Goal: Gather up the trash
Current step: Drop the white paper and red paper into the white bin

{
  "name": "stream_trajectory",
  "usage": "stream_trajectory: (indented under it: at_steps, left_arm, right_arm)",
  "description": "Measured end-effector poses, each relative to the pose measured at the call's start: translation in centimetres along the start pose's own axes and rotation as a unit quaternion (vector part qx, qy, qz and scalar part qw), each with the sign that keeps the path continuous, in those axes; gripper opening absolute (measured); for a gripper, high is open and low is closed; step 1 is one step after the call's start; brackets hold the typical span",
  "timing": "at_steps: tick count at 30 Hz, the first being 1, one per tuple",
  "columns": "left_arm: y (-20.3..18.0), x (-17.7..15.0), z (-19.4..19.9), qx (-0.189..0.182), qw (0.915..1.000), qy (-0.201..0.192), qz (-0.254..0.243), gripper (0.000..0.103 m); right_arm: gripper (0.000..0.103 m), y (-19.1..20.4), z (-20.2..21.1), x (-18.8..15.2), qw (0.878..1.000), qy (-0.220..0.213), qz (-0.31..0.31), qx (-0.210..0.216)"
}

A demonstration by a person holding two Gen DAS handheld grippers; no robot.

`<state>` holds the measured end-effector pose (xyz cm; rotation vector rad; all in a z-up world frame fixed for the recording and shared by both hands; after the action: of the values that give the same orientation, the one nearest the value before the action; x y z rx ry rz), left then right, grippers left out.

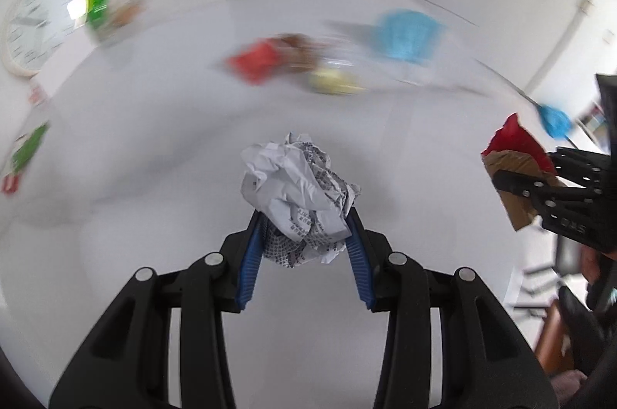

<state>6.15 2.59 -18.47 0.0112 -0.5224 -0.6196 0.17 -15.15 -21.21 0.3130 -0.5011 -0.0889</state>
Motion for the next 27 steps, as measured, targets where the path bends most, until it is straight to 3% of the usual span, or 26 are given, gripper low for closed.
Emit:
stream_trajectory:
  at_steps: [3,6,10,13,15,18,22,27]
  left_arm:
    - [-5.8,-0.3,1.9,-0.034,0.9987,-0.006,-0.038,0.041]
    - [-12.7,-0.4,3.8,-0.081,0.9937,-0.006,-0.077,0.041]
    - [-19.9,-0.8,5.0,-0.105,0.9867,-0.009,-0.124,0.041]
    - [-24.3,-1.1,4.9,-0.104,0.9826,-0.004,-0.154,0.041]
    - [-26.5,-1.4,4.6,-0.102,0.9810,0.006,-0.165,0.041]
    - [-29.5,-2.2,4.4,-0.100,0.9781,0.019,-0.181,0.041]
    - [-32.9,-3.6,3.8,-0.102,0.9717,0.035,-0.210,0.041]
    - [-38.2,-5.5,2.7,-0.128,0.9594,0.051,-0.246,0.042]
  right_arm:
    - [0.037,-6.0,4.2,-5.7,0.997,-0.004,-0.059,-0.043]
    - [0.038,-12.1,5.5,-11.5,0.990,0.006,-0.118,-0.073]
    - [0.038,-18.8,3.0,-18.3,0.980,0.033,-0.188,-0.063]
    - [0.046,-22.5,-1.0,-22.8,0.973,0.065,-0.215,-0.045]
    - [0.068,-24.0,-3.0,-24.6,0.967,0.088,-0.234,-0.043]
    - [0.085,-25.6,-3.6,-26.8,0.961,0.096,-0.253,-0.054]
    - [0.092,-26.0,-0.4,-27.7,0.961,0.057,-0.265,-0.054]
    - [0.097,-26.6,6.8,-28.5,0.962,0.006,-0.261,-0.083]
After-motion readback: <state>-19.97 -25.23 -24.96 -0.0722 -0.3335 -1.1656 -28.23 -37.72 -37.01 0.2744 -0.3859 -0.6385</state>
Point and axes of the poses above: each gripper's, at about its wrist camera, not at the fingertips, and z roughly against the way its jaws point, y to its left, x to its top, the point moved 5 cm from there along -z, roughly the way its jaws point, and after that the axes turned 14 degrees about x, right-handed, at the moved point
